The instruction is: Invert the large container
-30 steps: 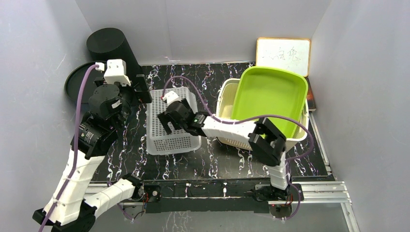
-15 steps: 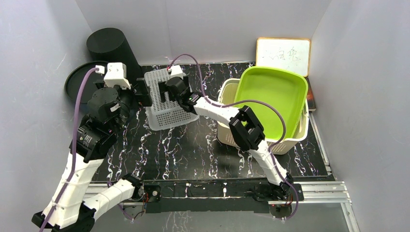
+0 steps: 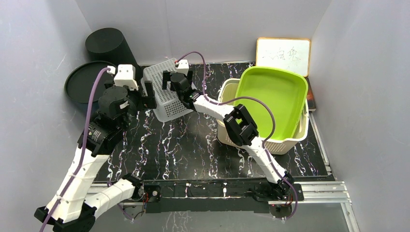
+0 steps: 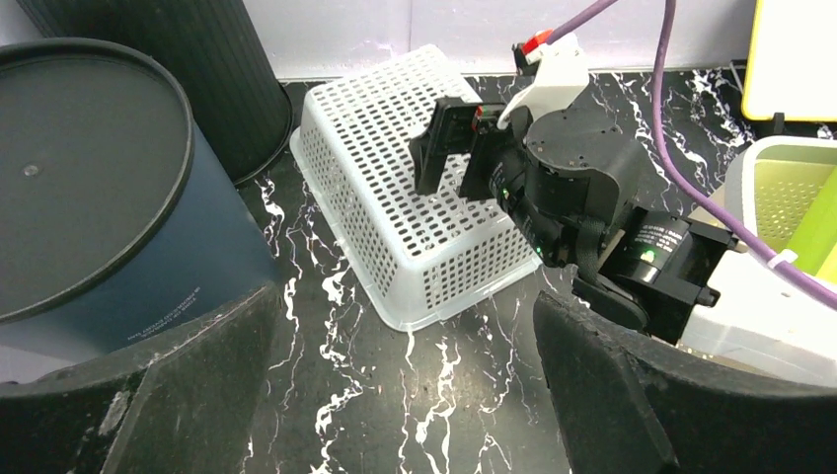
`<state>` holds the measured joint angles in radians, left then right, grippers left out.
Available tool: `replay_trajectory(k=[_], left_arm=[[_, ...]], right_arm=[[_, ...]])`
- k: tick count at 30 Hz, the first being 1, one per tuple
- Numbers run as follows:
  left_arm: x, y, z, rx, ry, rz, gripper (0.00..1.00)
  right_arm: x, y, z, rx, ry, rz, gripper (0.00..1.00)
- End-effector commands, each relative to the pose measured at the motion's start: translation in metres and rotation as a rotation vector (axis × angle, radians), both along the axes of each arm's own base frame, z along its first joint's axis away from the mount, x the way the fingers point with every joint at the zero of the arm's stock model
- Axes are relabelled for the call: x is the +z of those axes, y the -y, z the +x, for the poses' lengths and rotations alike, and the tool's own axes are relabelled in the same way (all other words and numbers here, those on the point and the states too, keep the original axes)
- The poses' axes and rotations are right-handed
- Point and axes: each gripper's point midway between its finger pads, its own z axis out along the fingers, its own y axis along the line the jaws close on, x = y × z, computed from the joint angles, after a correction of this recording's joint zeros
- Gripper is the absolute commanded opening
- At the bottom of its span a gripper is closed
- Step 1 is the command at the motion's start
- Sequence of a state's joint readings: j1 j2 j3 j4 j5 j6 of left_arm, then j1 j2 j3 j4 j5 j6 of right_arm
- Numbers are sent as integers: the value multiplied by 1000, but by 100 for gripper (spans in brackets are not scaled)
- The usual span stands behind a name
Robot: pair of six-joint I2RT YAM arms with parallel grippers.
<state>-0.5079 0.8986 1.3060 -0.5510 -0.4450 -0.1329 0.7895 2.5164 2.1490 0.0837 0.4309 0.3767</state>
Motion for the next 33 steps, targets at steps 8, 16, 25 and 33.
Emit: replay_trajectory(k=[8, 16, 25, 33], left_arm=[[-9, 0, 0, -3, -6, 16, 98], [-24, 3, 4, 8, -33, 2, 98], [-31, 8, 4, -6, -40, -23, 98], [-16, 1, -2, 18, -12, -41, 98]], right_arm=[[-25, 52, 23, -85, -4, -130, 98], [110, 80, -37, 35, 197, -71, 98], [104, 39, -113, 296, 67, -12, 98], [80, -27, -161, 523, -34, 33, 98]])
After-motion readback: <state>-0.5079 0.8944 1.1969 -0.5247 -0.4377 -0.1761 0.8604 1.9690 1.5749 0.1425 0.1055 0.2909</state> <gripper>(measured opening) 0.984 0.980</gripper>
